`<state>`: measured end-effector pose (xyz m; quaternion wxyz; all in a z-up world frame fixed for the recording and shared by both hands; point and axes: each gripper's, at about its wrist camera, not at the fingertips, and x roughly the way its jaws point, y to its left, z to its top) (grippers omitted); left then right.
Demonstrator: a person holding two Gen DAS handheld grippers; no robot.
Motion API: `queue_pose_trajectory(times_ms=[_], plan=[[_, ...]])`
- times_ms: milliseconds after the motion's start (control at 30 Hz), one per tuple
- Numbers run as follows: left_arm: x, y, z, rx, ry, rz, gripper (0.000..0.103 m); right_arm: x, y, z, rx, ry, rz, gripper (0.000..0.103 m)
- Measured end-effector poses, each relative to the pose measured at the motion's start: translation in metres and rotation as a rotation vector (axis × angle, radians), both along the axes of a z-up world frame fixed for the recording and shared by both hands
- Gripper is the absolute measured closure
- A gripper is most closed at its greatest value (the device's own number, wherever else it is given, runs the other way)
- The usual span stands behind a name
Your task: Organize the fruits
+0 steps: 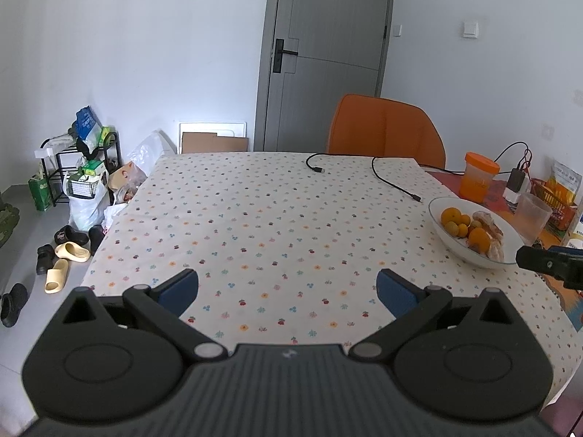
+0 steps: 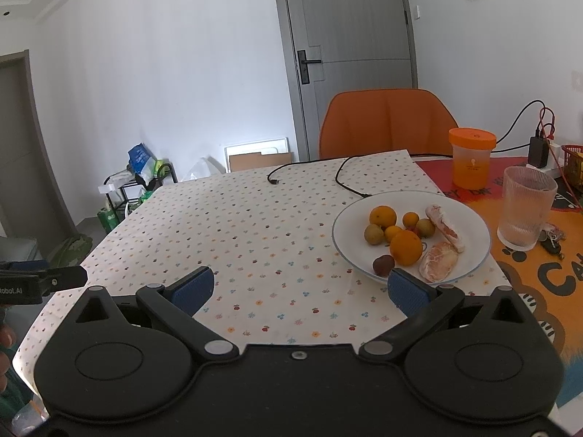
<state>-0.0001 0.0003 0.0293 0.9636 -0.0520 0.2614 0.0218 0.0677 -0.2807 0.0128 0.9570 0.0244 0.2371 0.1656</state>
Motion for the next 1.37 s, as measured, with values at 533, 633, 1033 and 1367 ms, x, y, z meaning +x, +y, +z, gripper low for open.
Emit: queue_pose_trajectory(times_ms=[533, 633, 1033, 1367], plan=[[-0.0007, -0.0007, -0.0010, -0.001, 0.002, 0.000, 0.000, 0.0000, 0.0001, 0.0000, -0.001, 0.003, -0.001, 0.000], [-0.0006, -0.0010, -0.0016, -0.001, 0.002, 0.001, 0.000, -0.0001, 0.0003, 0.0004, -0.001, 0.003, -0.002, 0.000], [-0.0006, -0.0001, -0.0021, -0.005, 0.003, 0.004, 0.000, -0.0002, 0.0026, -0.0013, -0.002, 0.007, 0.000, 0.000], [-0.0008, -0.0019, -0.0020, -0.001, 0.001, -0.010, 0.000, 0.0009, 0.0044, -0.0034, -0.005, 0.014, 0.005, 0.000]])
